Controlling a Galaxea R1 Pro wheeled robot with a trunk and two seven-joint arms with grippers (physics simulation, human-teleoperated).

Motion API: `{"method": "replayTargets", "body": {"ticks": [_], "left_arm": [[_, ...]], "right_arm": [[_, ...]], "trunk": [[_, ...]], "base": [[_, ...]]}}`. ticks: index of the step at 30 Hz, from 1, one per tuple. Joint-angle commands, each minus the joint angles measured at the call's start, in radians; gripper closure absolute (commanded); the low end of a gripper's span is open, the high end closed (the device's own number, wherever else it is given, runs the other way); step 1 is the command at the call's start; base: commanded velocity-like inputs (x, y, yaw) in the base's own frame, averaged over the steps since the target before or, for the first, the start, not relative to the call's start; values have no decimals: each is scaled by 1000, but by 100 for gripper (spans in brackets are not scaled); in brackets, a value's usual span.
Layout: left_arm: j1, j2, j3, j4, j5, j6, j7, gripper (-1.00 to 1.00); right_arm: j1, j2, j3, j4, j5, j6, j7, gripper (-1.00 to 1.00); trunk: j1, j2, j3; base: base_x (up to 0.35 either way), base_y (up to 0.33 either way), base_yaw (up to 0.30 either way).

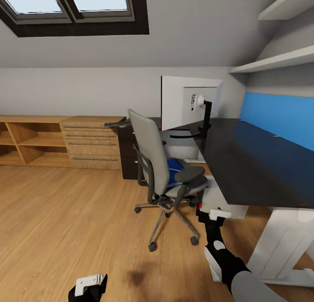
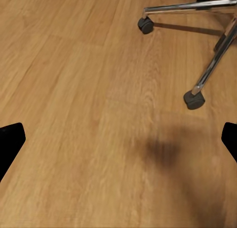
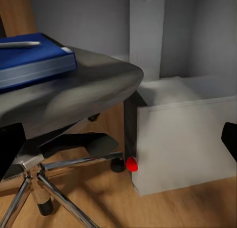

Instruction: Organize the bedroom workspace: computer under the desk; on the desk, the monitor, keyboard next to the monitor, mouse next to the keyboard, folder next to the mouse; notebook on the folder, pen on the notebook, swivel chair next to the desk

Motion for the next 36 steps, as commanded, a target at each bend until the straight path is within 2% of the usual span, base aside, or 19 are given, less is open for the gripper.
{"method": "replayTargets", "body": {"ticks": [1, 19, 36], "left_arm": [[0, 0, -1, -1, 10, -2, 0, -100], [0, 0, -2, 0, 8, -1, -2, -100], [0, 0, -4, 3, 8, -1, -2, -100]], "right_arm": [[-1, -1, 8, 1, -10, -5, -5, -100], [-1, -2, 8, 3, -10, -8, -5, -100], [-1, -3, 7, 3, -12, -8, -7, -100]], "trunk": [[0, 0, -1], [0, 0, -1], [0, 0, -1]], "base": [[243, 0, 0], [100, 50, 0], [112, -36, 0]]}}
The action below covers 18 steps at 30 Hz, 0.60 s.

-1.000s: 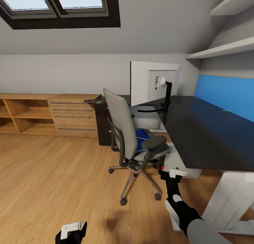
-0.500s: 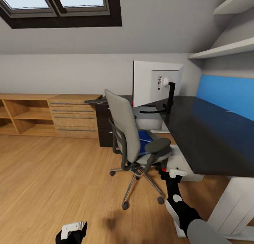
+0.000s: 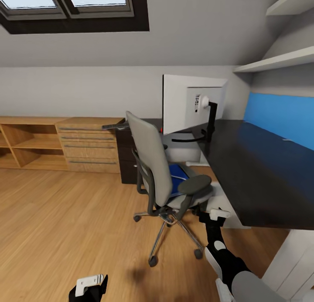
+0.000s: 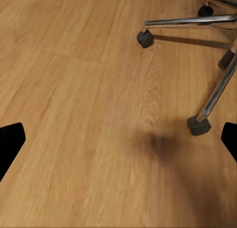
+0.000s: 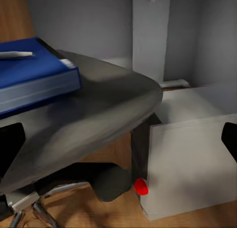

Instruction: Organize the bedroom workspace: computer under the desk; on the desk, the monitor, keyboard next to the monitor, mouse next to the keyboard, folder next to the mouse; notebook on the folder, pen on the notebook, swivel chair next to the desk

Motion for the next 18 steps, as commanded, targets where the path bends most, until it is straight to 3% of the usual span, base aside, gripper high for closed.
{"method": "replayTargets", "body": {"ticks": [1, 12, 18], "left_arm": [[0, 0, -1, -1, 10, -2, 0, -100], [0, 0, -1, -1, 9, -2, 0, -100], [0, 0, -1, -1, 11, -2, 0, -100]], "right_arm": [[-1, -1, 8, 1, -10, -4, -5, -100], [-1, -7, 8, 1, -10, -4, -6, -100], [-1, -12, 8, 1, -10, -4, -6, -100]], "trunk": [[0, 0, -1], [0, 0, -1], [0, 0, -1]], "base": [[234, -1, 0], [70, 0, 0], [176, 0, 0]]}}
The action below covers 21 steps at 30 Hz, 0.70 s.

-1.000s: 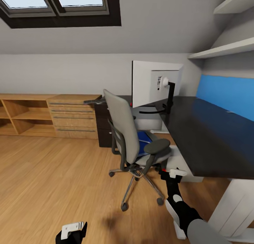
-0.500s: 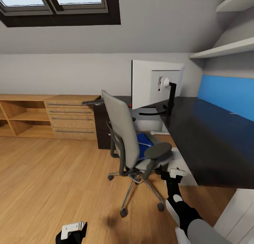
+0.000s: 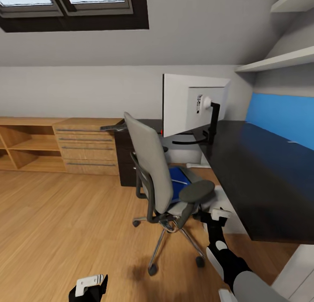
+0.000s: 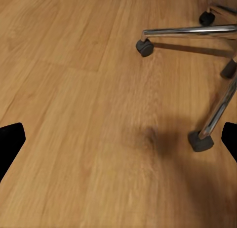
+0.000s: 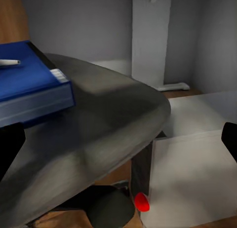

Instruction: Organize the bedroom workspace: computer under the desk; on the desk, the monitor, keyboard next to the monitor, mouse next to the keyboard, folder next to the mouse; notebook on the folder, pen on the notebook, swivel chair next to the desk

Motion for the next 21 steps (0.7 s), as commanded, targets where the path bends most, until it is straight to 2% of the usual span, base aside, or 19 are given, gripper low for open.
{"method": "replayTargets", "body": {"ticks": [1, 13, 21], "left_arm": [[0, 0, -1, -1, 10, -2, 0, -100], [1, 0, 1, -1, 10, -2, 0, -100], [0, 0, 1, -1, 10, -2, 0, -100]], "right_arm": [[-1, -1, 9, 1, -10, -4, -5, -100], [-1, -1, 9, 1, -10, -4, -5, -100], [-1, 0, 10, 1, -10, -4, -4, -100]], "trunk": [[0, 0, -1], [0, 0, -1], [0, 0, -1]], "base": [[110, 0, 0], [24, 3, 0], [1, 130, 0]]}}
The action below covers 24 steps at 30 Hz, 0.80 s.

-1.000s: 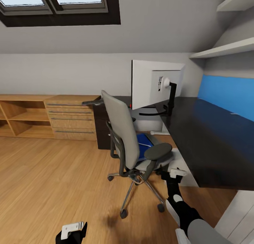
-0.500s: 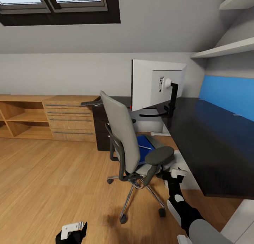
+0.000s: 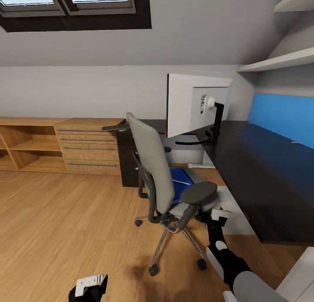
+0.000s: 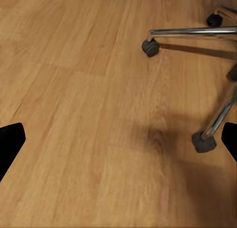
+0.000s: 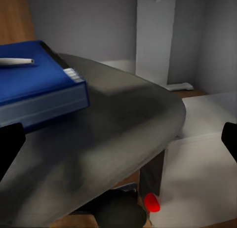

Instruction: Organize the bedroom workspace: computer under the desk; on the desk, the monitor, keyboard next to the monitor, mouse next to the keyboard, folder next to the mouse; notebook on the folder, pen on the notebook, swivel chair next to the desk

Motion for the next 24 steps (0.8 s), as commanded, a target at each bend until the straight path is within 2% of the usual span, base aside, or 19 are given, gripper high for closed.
{"method": "replayTargets", "body": {"ticks": [1, 13, 24], "left_arm": [[1, 0, -1, -1, 10, -2, 0, -100], [0, 0, 1, -1, 10, -2, 0, -100], [0, 0, 1, -1, 10, -2, 0, -100]], "right_arm": [[-1, -1, 9, 1, -10, -4, -5, -100], [-1, 1, 10, 2, -10, -5, -5, -100], [-1, 1, 10, 2, -10, -6, -5, -100]], "trunk": [[0, 0, -1], [0, 0, -1], [0, 0, -1]], "base": [[0, 32, 0], [-4, 19, 0], [-30, 200, 0]]}}
